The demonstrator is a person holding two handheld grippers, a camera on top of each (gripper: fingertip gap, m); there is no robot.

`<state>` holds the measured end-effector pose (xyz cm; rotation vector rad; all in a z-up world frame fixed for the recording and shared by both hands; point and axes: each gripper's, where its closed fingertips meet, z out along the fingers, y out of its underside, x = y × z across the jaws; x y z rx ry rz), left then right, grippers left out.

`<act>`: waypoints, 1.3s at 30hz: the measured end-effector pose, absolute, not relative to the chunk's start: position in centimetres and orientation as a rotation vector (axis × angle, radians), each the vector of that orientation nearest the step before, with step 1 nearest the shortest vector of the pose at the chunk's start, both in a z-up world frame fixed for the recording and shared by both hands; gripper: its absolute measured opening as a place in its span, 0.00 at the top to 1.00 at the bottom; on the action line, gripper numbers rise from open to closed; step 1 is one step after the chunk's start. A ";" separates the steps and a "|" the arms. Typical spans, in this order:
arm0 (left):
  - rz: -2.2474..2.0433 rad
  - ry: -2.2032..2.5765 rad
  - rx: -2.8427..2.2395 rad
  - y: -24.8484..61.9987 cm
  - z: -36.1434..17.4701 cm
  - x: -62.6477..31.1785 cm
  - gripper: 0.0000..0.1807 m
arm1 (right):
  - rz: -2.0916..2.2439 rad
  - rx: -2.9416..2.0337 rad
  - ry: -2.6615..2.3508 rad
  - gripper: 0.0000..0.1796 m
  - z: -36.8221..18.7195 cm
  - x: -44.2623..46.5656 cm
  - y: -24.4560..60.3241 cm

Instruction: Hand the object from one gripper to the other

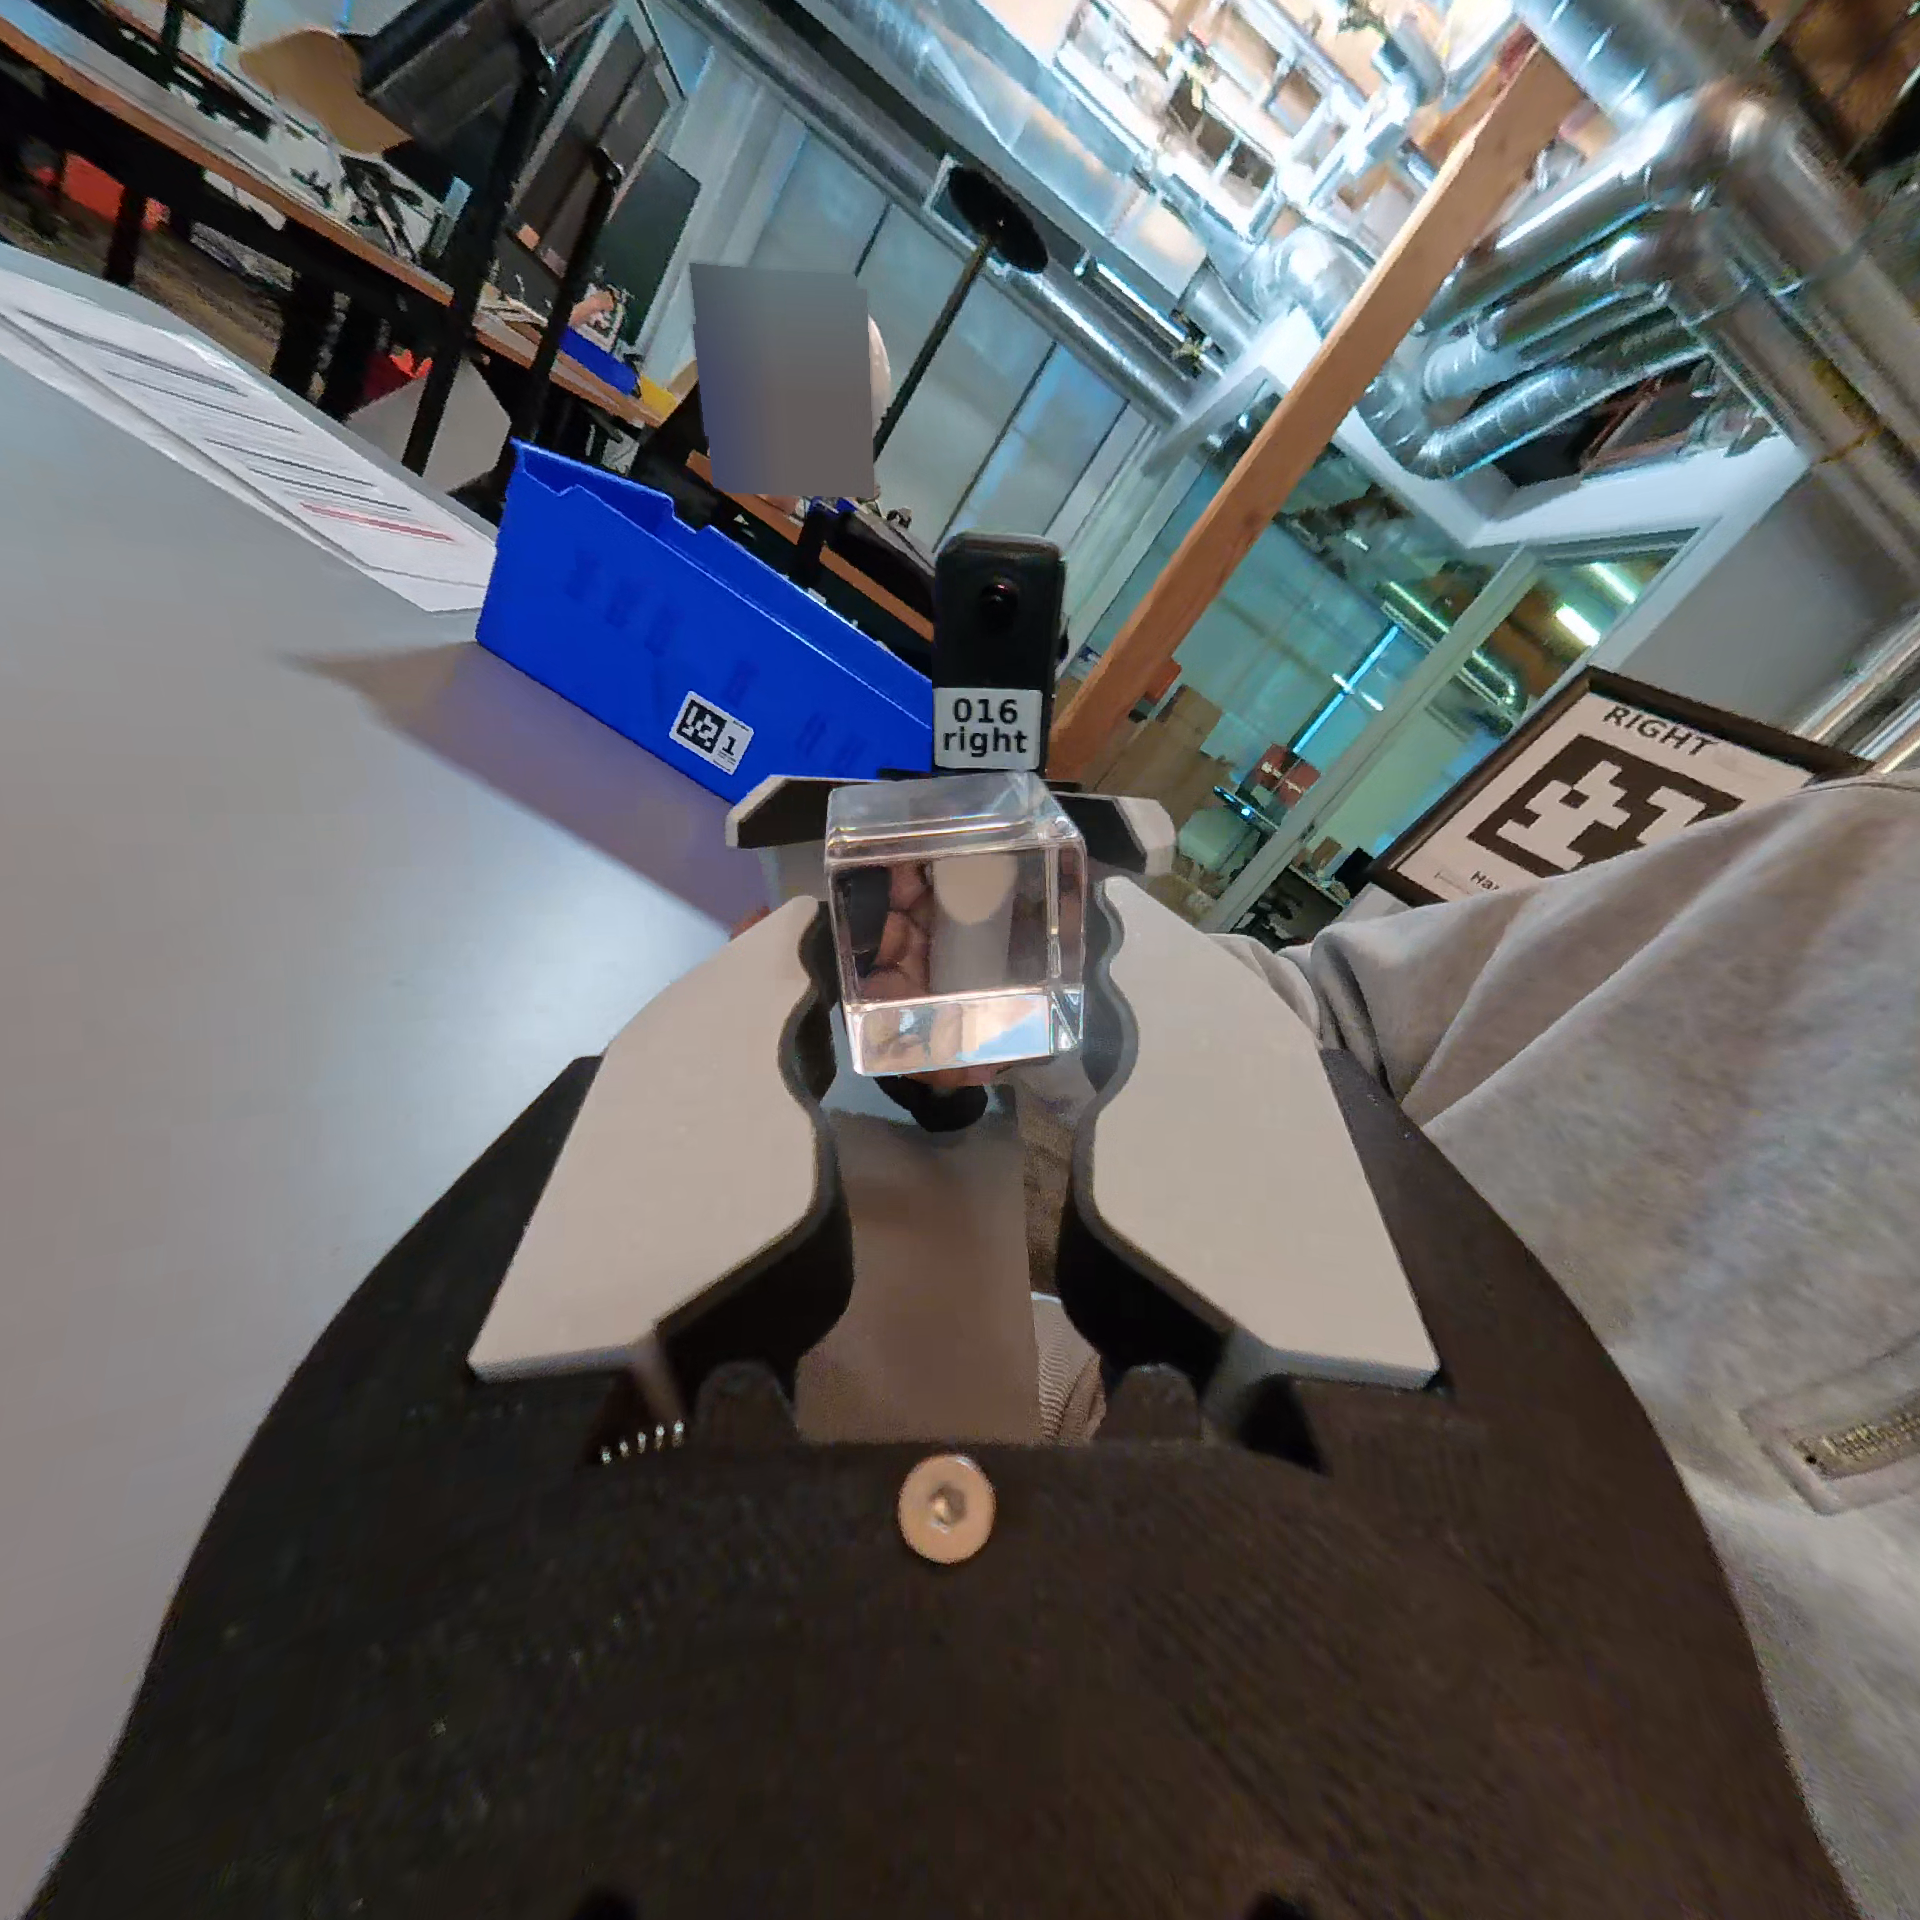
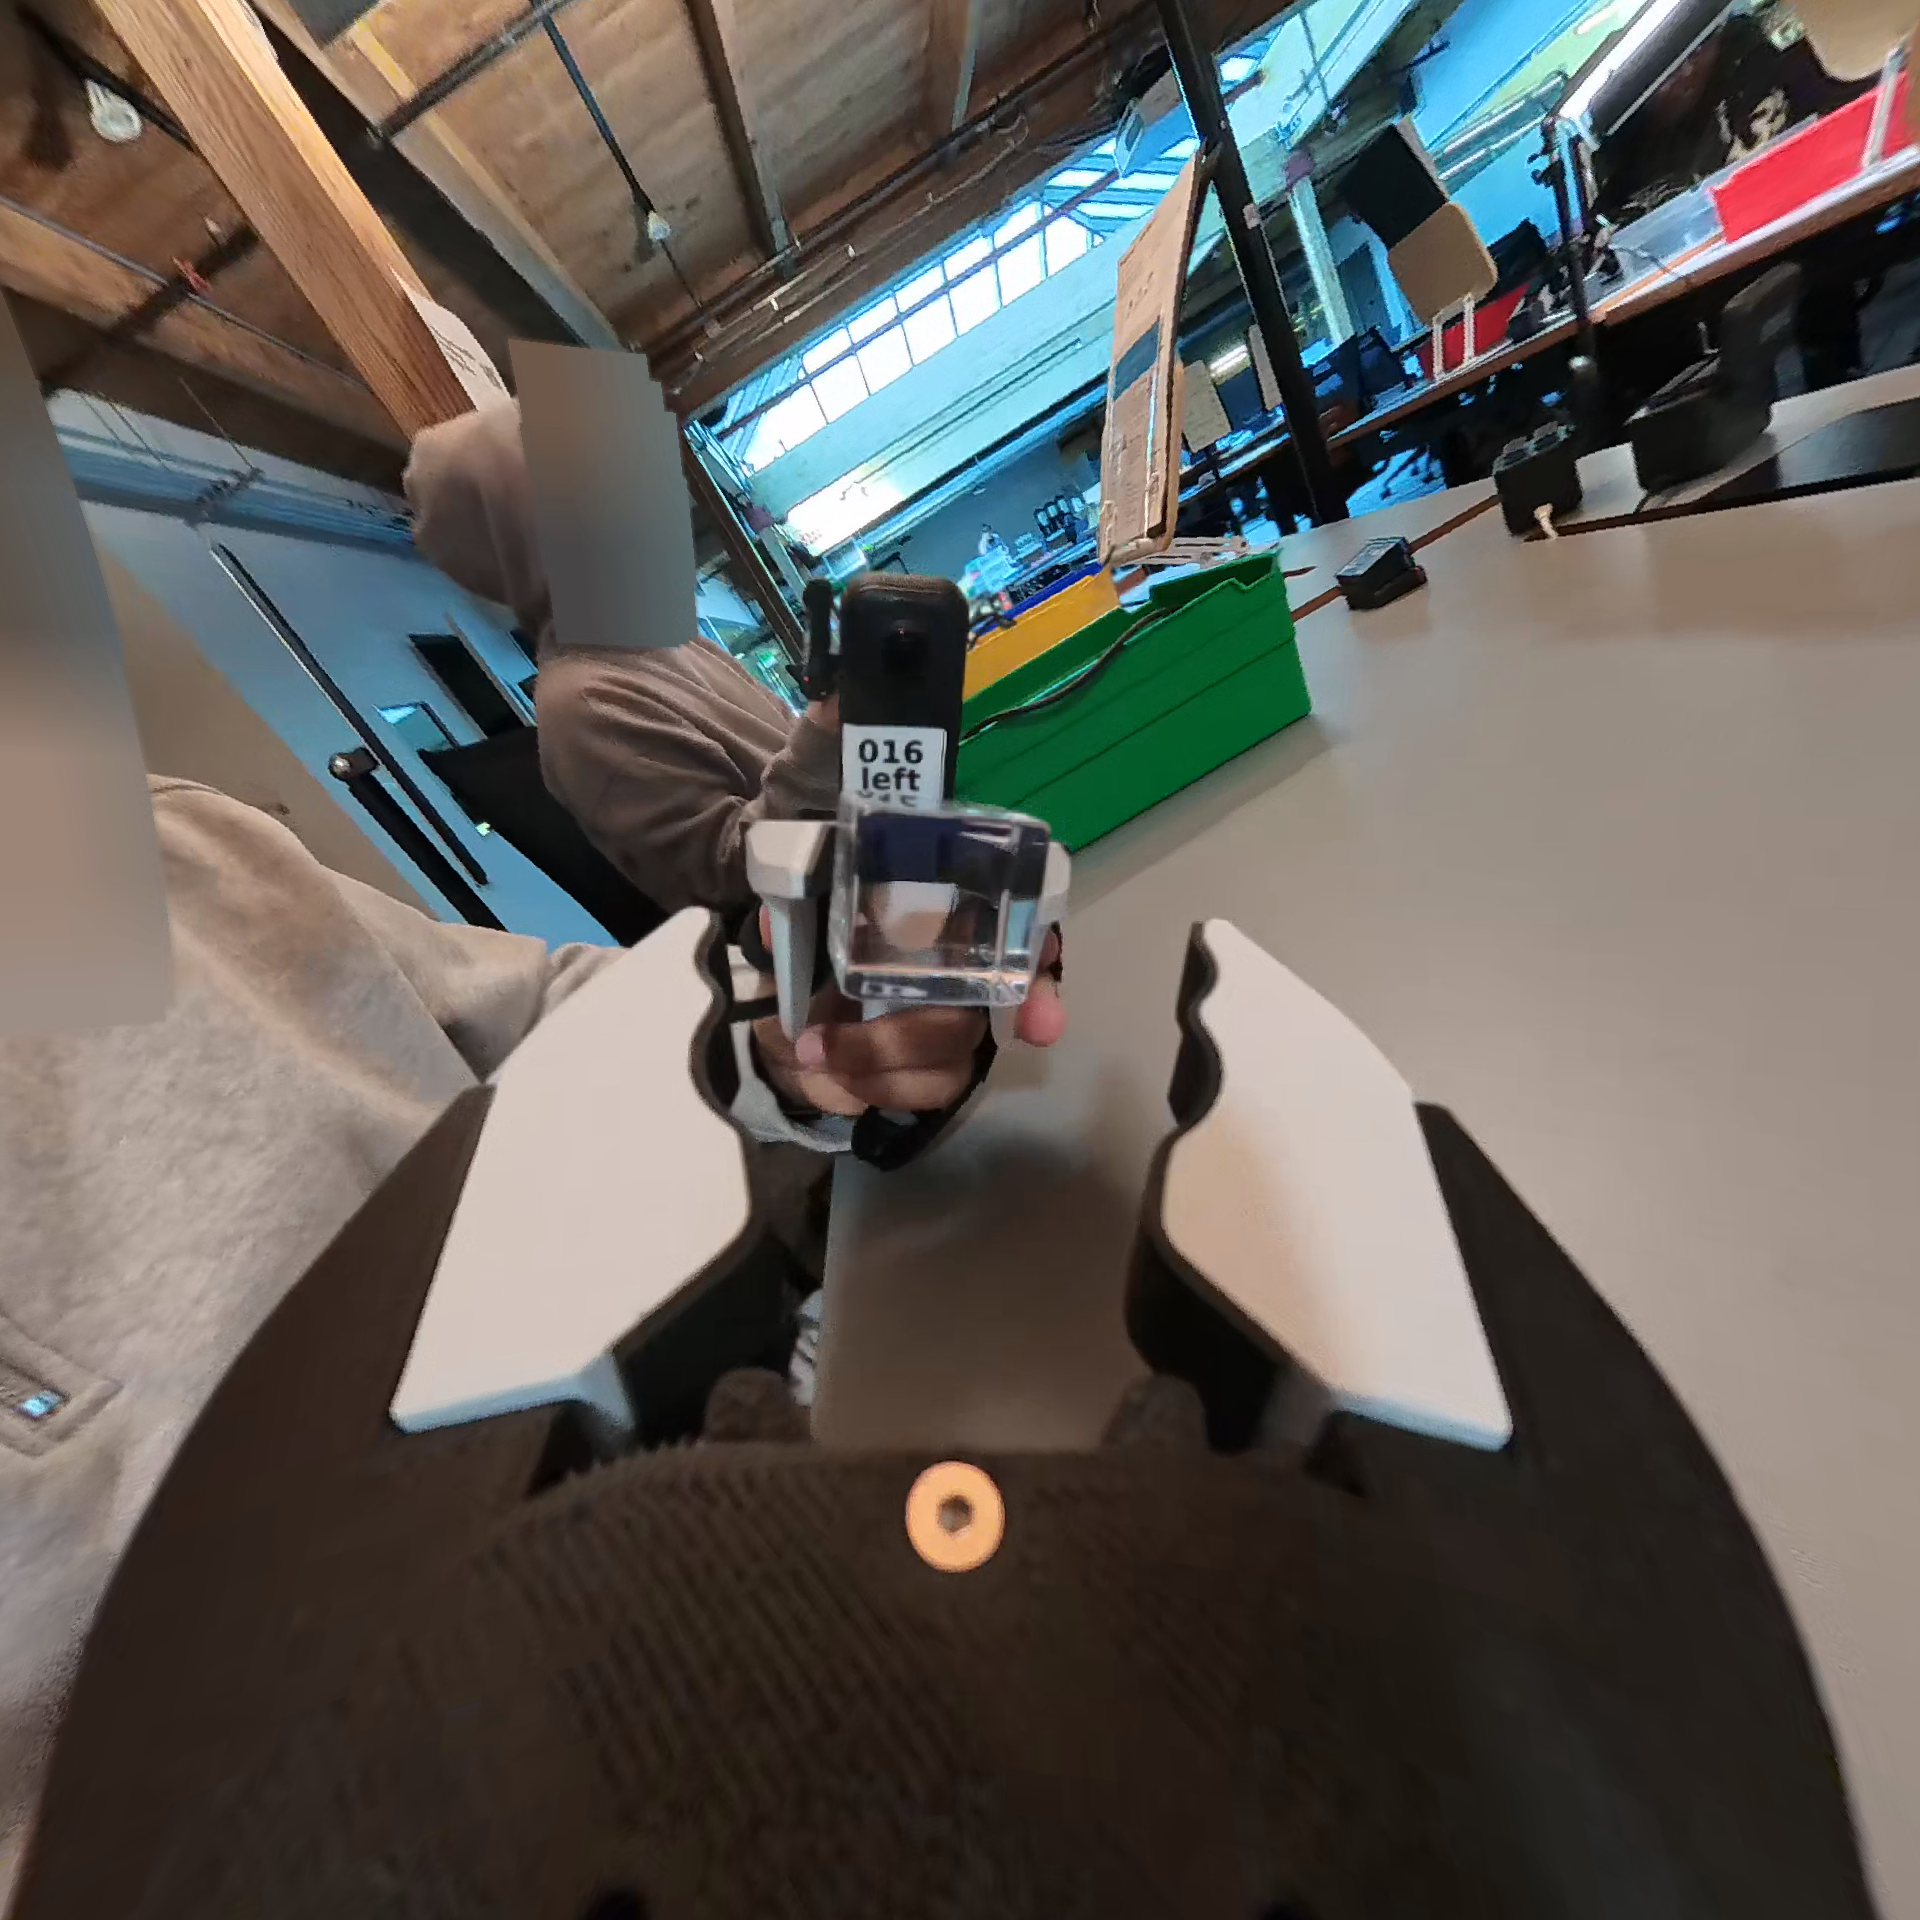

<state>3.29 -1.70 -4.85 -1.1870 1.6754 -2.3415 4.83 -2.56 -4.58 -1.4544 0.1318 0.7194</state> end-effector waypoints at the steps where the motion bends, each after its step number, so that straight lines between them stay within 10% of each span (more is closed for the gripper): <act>1: -2.365 1.676 -1.185 -1.8 -4.8 3.2 0.74 | 0.734 -1.449 0.136 0.54 -4.6 4.9 -2.6; 39: -2.856 1.802 -1.393 -4.4 -5.7 1.5 0.74 | -0.188 -1.581 -0.658 0.69 -6.3 1.2 -3.0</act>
